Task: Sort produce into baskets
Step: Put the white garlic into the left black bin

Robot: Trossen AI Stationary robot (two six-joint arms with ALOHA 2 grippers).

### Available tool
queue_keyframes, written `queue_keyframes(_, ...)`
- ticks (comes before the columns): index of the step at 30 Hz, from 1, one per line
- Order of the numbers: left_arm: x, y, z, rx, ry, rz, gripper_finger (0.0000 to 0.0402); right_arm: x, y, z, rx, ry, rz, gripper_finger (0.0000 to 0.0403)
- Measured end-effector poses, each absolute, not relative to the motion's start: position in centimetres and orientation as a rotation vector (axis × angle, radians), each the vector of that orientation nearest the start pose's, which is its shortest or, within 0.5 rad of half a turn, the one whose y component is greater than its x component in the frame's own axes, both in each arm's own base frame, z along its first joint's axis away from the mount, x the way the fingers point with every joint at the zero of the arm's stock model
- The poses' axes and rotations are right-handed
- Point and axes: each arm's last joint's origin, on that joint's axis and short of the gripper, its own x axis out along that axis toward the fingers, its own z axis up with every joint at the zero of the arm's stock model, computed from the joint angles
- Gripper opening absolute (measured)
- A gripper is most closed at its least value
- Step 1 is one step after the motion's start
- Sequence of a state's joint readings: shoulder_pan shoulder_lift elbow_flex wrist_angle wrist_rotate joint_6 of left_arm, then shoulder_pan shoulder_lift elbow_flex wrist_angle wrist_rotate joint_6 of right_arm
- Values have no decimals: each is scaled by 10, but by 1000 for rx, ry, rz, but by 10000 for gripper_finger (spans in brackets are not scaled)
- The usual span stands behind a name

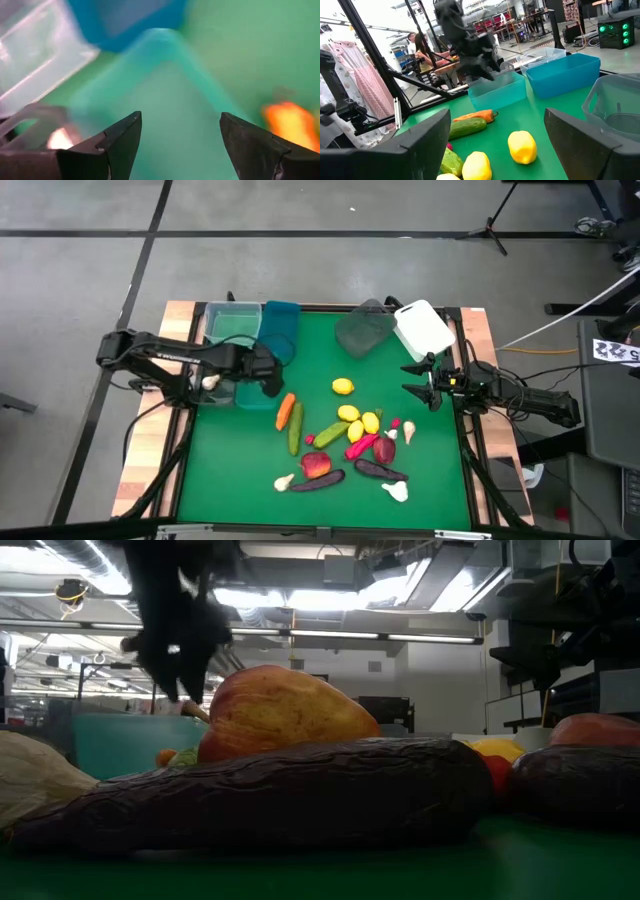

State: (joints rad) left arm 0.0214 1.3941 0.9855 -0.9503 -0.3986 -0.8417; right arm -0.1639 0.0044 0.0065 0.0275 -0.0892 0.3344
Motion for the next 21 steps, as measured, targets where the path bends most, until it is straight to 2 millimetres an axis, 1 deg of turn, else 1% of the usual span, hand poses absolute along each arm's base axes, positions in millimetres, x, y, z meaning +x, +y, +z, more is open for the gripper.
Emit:
queue_keyframes(3,250,-9,244,-426,1087,714,264,97,-13,168,329,-41,-69,319)
queue_keyframes(5,252,-30,251,-404,1080,614,264,97,-13,168,328,-41,-69,319)
queue_keyframes(10,246,-87,257,-329,1057,370,264,97,-13,168,328,-42,-69,319)
queue_keyframes(13,242,-113,258,-376,1021,310,264,97,-13,168,328,-41,-69,319)
queue_keyframes(15,237,-126,258,-410,1003,298,264,97,-13,168,328,-42,-70,319)
queue_keyframes(17,235,-134,258,-421,965,319,264,97,-13,168,328,-41,-72,319)
queue_keyframes(19,231,-139,258,-396,934,343,264,97,-14,168,328,-41,-79,319)
queue_keyframes(21,232,-140,257,-375,904,361,264,97,-14,168,329,-41,-83,319)
